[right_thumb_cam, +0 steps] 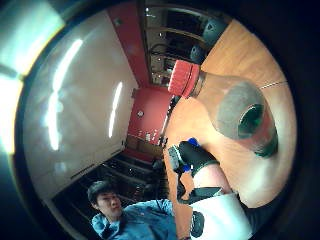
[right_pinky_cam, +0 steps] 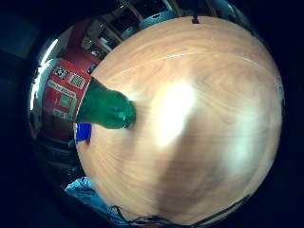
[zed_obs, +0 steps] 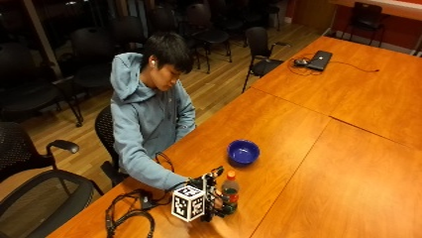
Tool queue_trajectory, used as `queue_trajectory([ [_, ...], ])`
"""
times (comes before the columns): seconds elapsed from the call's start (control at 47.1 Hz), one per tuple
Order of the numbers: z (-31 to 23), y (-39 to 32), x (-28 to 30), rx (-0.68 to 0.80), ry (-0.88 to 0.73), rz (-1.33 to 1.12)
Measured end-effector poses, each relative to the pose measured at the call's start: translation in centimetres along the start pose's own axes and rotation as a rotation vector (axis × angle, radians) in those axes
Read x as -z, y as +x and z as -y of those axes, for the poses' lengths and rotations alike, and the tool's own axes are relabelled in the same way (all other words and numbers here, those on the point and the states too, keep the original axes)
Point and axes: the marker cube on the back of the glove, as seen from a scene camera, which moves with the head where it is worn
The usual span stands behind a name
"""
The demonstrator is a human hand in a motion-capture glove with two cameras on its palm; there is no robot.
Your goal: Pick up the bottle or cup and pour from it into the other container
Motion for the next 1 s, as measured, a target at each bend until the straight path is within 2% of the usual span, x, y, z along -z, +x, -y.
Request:
queue_trajectory([
  [0.276,1.6,-0.1,-3.3,-0.033,-0.02,0.132],
  [0.616,3.2,-0.8,-5.5,-0.026,0.121,0.208],
  [0.999,3.3,-1.1,-6.5,-0.015,0.181,0.242],
])
